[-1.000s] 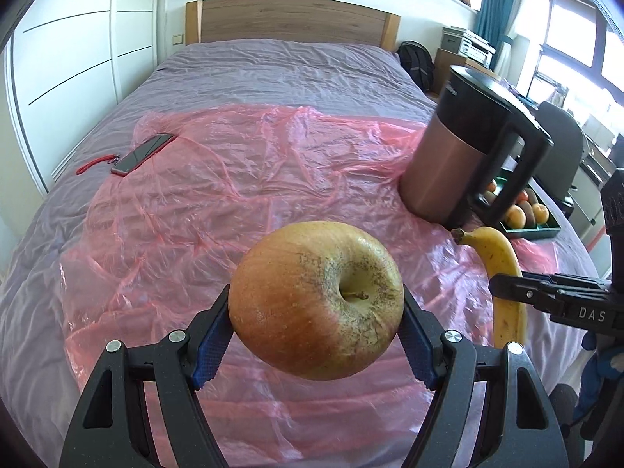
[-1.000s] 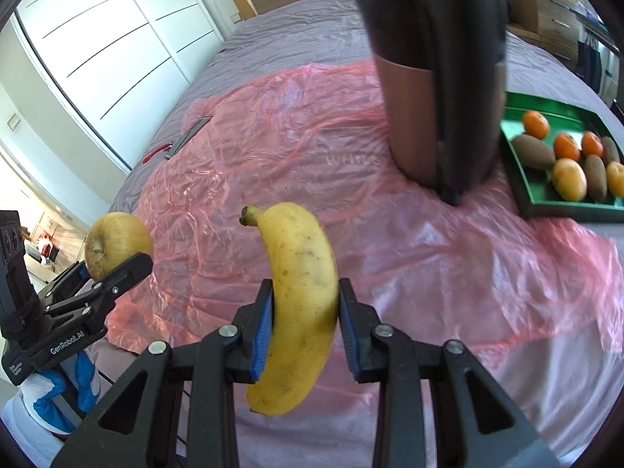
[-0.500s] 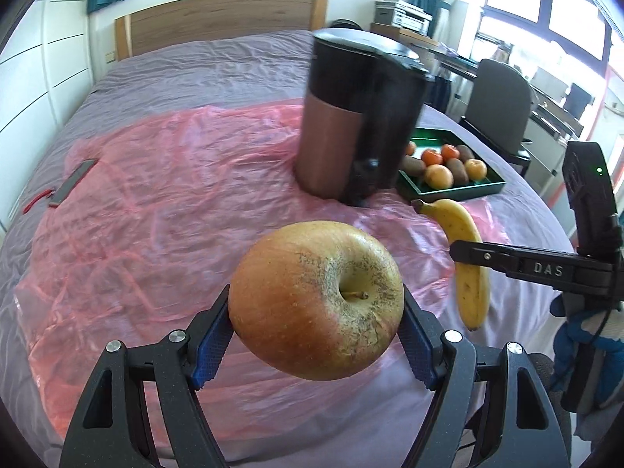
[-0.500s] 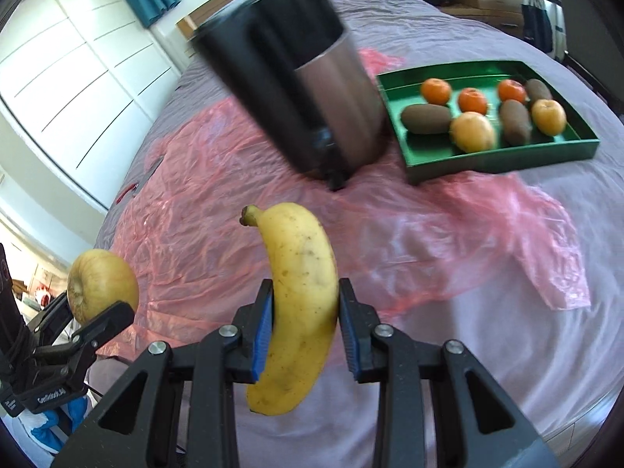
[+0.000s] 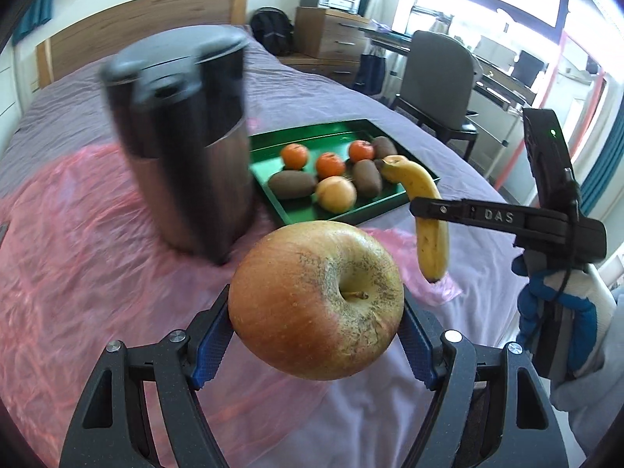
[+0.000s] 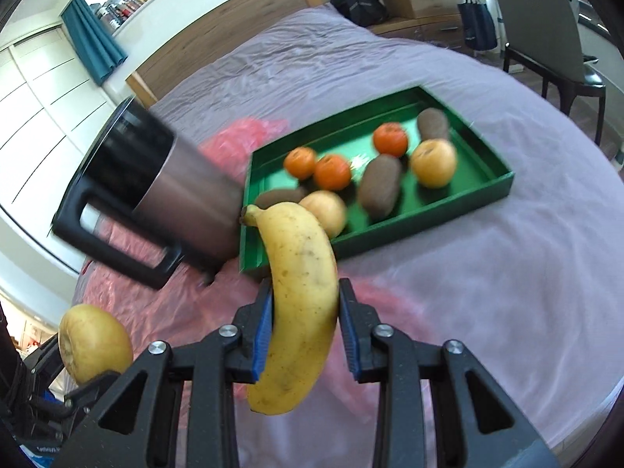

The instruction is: Organize fruits

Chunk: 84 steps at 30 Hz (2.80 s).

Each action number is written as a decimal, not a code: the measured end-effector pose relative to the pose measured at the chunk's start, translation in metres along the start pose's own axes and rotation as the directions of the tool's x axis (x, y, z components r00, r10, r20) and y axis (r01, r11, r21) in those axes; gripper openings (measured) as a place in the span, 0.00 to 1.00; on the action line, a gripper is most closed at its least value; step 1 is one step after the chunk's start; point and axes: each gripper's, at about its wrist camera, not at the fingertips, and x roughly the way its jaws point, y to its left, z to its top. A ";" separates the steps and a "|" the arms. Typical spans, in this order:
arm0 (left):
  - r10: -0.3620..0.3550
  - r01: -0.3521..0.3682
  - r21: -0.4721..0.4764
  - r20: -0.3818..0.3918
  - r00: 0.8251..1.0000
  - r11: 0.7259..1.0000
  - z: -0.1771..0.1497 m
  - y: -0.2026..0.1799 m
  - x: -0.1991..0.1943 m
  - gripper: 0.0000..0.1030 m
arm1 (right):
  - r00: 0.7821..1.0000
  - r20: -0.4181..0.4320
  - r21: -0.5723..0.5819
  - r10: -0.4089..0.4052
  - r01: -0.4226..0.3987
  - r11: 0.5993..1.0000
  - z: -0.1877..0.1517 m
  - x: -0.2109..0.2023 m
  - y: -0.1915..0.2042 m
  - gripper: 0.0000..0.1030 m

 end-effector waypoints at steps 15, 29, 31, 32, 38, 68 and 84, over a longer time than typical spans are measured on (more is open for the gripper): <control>0.032 -0.032 0.006 -0.018 0.999 0.999 0.108 -0.023 0.123 0.70 | 0.992 0.058 -0.027 -0.114 0.116 0.993 0.122 0.051 -0.069 0.05; 0.098 -0.103 -0.068 -0.069 0.993 0.992 0.119 0.005 0.190 0.70 | 0.983 -0.009 -0.077 -0.182 0.181 0.980 0.153 0.123 -0.084 0.07; 0.105 -0.109 -0.058 -0.066 0.992 0.992 0.122 0.005 0.190 0.70 | 0.982 -0.010 -0.082 -0.189 0.188 0.979 0.154 0.128 -0.082 0.07; 0.109 -0.112 -0.051 -0.068 0.992 0.992 0.123 0.004 0.191 0.70 | 0.982 -0.009 -0.078 -0.191 0.189 0.979 0.155 0.129 -0.083 0.07; 0.118 -0.122 -0.049 -0.088 0.989 0.991 0.128 0.002 0.196 0.70 | 0.985 -0.016 -0.031 -0.174 0.173 0.984 0.158 0.129 -0.093 0.10; 0.102 -0.103 0.043 0.026 0.994 0.994 0.126 -0.037 0.081 0.78 | 0.983 0.060 0.037 -0.173 0.171 0.985 0.078 0.001 -0.066 0.55; 0.183 -0.181 -0.026 0.074 0.980 0.983 -0.012 0.009 -0.052 0.79 | 0.988 0.083 -0.066 -0.129 0.135 0.989 -0.029 -0.049 0.040 1.00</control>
